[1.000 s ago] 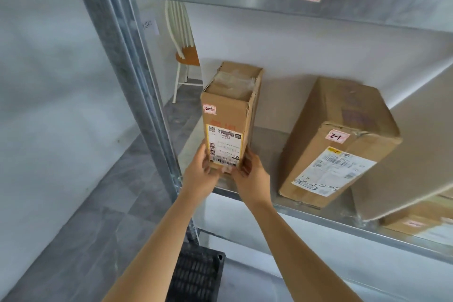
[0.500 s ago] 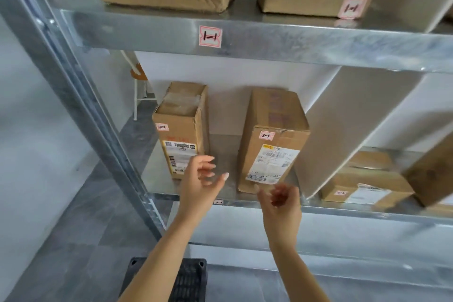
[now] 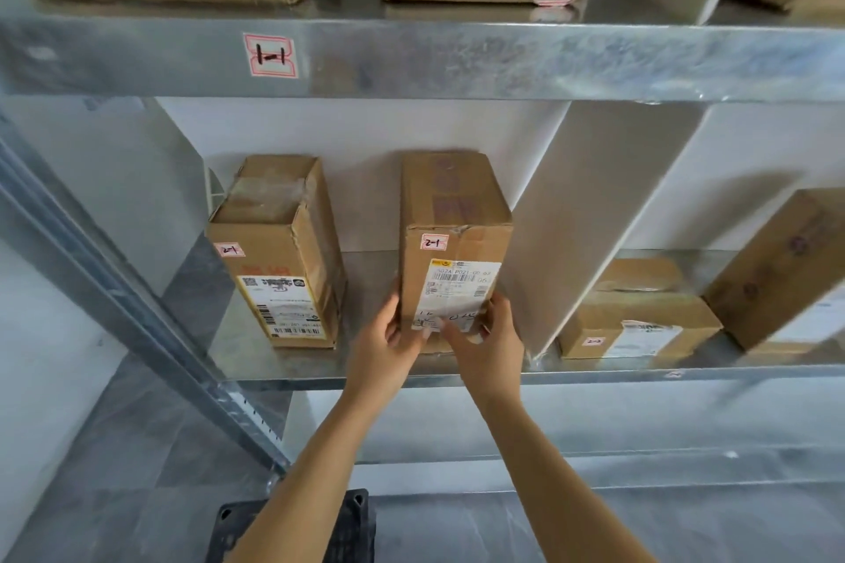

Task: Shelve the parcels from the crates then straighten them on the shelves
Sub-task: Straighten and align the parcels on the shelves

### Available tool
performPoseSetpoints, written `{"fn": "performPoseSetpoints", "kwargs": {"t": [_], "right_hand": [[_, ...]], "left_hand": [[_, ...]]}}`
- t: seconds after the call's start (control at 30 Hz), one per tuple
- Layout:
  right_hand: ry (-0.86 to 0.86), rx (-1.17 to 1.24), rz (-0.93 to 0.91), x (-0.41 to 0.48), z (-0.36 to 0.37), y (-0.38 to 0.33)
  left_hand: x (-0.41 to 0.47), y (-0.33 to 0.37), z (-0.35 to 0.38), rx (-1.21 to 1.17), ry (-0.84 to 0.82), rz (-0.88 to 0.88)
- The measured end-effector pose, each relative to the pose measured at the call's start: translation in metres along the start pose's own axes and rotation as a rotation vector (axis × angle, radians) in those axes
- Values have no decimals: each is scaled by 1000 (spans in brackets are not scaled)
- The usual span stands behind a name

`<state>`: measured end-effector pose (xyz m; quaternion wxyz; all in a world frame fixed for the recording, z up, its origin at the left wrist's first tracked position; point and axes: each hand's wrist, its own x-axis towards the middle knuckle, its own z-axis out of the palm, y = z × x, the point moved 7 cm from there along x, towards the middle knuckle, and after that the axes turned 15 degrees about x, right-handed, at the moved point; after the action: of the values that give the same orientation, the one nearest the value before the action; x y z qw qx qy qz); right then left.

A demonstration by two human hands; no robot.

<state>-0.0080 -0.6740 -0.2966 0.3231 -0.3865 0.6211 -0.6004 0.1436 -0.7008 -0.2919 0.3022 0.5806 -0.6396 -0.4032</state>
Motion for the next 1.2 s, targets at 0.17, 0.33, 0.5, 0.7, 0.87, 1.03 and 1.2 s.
{"fn": "performPoseSetpoints", "kwargs": {"t": [0.17,0.33,0.5,0.7,0.87,1.03,1.2], "right_hand": [[-53,2,9,8,3,-4],[-68,-8,36,-12,-26,-1],[-53,-11,-35,-45,-78,-5],[-10,-15,-71,-51,-136,-14],[49,-67,-101,-21,-207,-10],[103,-97,-89,30,-275,12],[-41,-67,-9,68,-294,41]], "left_hand": [[7,1,-3,-12,-18,27],[-9,-1,-15,10,135,0],[-40,15,-18,41,259,158],[-69,52,16,40,204,260],[-87,87,113,74,5,249],[-53,101,196,197,48,184],[-20,84,226,152,135,9]]}}
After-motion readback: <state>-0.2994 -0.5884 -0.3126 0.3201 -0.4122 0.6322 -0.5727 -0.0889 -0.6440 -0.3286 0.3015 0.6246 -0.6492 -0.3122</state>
